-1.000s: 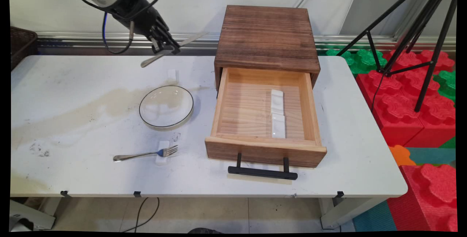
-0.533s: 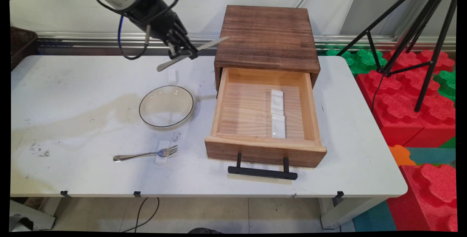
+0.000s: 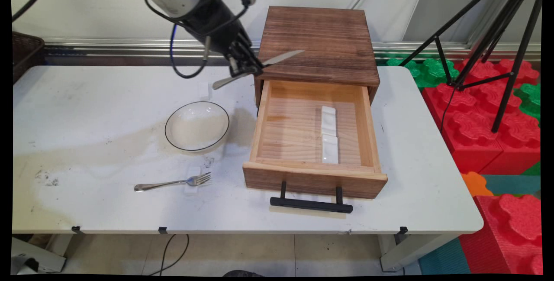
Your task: Place the picked object into the drawer
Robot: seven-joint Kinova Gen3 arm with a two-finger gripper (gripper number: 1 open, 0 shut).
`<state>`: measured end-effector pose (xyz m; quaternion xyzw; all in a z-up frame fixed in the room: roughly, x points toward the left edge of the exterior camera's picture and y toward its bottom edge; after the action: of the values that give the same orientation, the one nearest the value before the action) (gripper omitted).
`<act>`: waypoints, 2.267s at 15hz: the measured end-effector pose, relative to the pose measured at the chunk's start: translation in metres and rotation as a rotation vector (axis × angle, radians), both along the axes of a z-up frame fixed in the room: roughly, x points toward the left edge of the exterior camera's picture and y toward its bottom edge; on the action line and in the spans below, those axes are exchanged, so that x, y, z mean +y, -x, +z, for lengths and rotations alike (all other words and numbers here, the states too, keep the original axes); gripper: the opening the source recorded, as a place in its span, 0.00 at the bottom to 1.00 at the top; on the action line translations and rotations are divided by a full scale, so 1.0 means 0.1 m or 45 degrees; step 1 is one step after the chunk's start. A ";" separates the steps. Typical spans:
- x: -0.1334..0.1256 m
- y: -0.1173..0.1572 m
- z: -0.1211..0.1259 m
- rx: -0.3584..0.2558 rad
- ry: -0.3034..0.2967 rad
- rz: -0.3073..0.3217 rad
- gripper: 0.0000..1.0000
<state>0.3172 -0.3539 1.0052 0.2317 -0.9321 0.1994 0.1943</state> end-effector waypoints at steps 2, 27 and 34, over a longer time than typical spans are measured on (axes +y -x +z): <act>-0.03 0.11 -0.01 0.001 0.003 -0.011 0.00; -0.82 1.34 -0.83 -0.023 -0.024 -0.100 0.00; -1.02 1.39 -1.16 -0.045 -0.060 -0.077 0.00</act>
<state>0.1780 -0.4554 0.8897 0.2045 -0.9464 0.1753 0.1782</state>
